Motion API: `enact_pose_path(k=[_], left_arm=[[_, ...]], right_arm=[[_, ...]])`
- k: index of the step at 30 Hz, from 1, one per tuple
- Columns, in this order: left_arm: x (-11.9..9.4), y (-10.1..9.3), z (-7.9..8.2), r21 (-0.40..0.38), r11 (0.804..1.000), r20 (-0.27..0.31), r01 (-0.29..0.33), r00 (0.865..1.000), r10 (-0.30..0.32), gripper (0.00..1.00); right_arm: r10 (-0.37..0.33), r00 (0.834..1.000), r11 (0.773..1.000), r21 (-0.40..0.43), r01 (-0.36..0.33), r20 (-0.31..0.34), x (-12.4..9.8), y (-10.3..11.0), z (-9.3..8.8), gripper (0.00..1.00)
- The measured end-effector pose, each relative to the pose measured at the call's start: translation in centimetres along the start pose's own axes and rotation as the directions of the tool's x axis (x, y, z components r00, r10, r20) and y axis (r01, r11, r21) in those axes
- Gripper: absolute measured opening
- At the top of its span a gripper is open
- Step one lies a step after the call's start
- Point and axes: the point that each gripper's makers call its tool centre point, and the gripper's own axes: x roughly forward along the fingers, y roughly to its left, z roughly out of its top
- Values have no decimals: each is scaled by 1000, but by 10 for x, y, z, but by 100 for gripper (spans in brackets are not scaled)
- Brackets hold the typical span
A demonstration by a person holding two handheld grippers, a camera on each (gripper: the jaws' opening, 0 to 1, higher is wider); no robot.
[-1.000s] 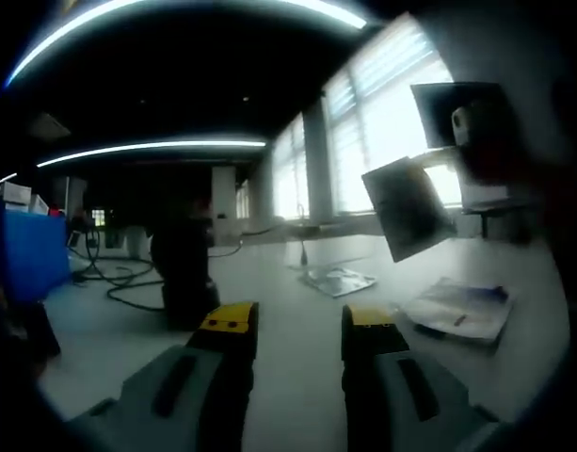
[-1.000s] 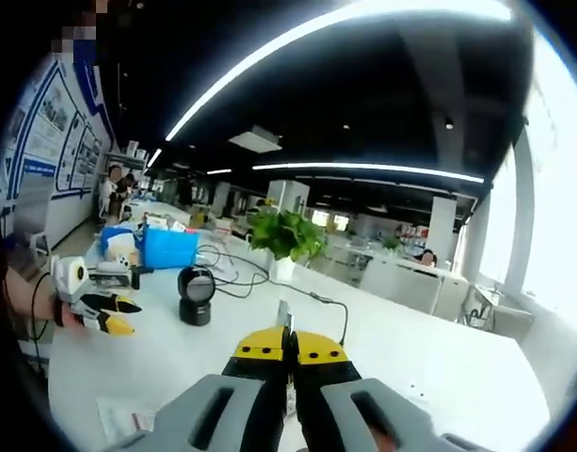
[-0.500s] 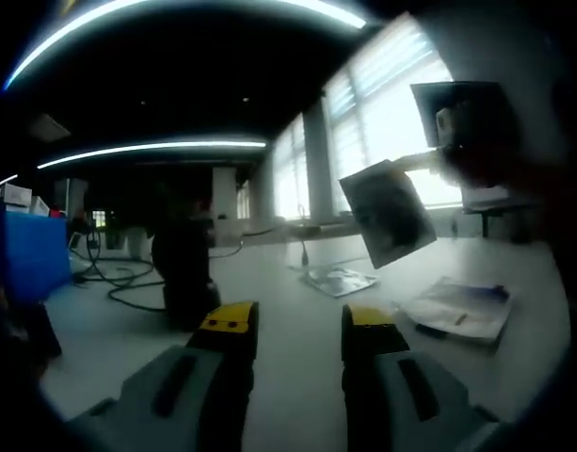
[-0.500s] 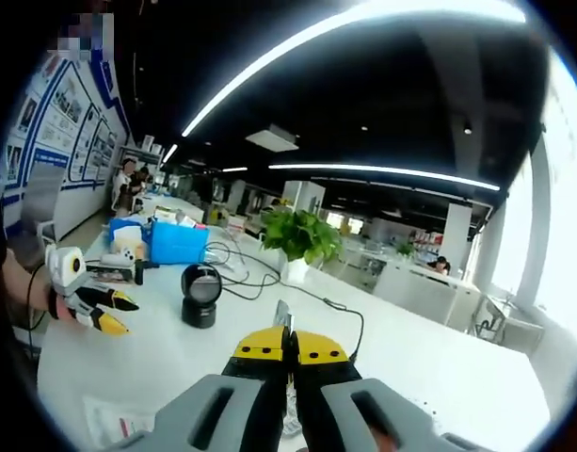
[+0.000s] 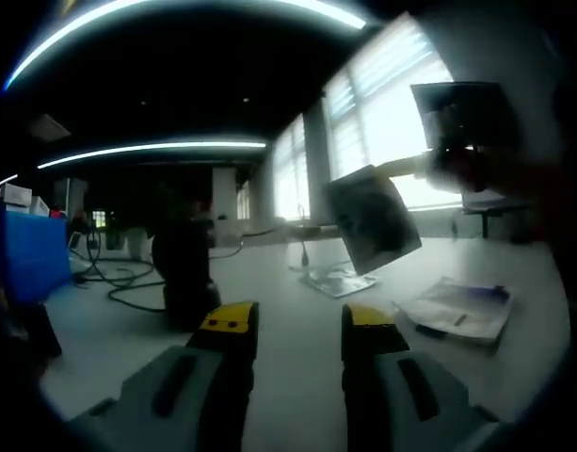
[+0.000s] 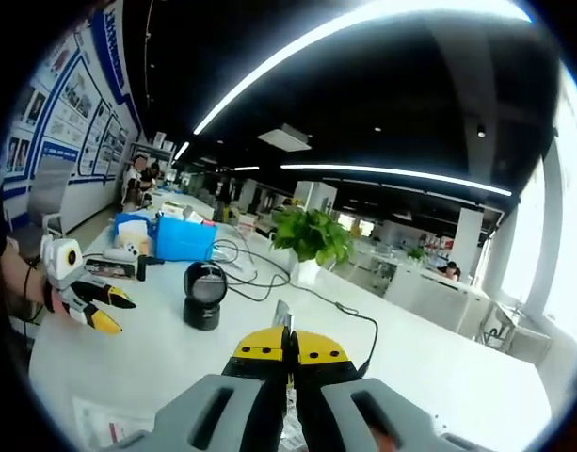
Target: Clip sheet goods on table flip sheet goods clip sheet goods scan sheet goods put sheet goods back to table
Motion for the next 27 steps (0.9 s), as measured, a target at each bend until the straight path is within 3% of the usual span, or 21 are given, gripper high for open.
enact_pose_path(k=[11,27], left_arm=[[0,1,0,5,1000,-2,-2,1000,2,28],[-2,0,1,-2,1000,1,-4,1000,4,28]], right_arm=[[12,1000,1000,-6,-12,-10,14,5,-2,0],[-25,1000,999,29,25,17,43,3,13,0]])
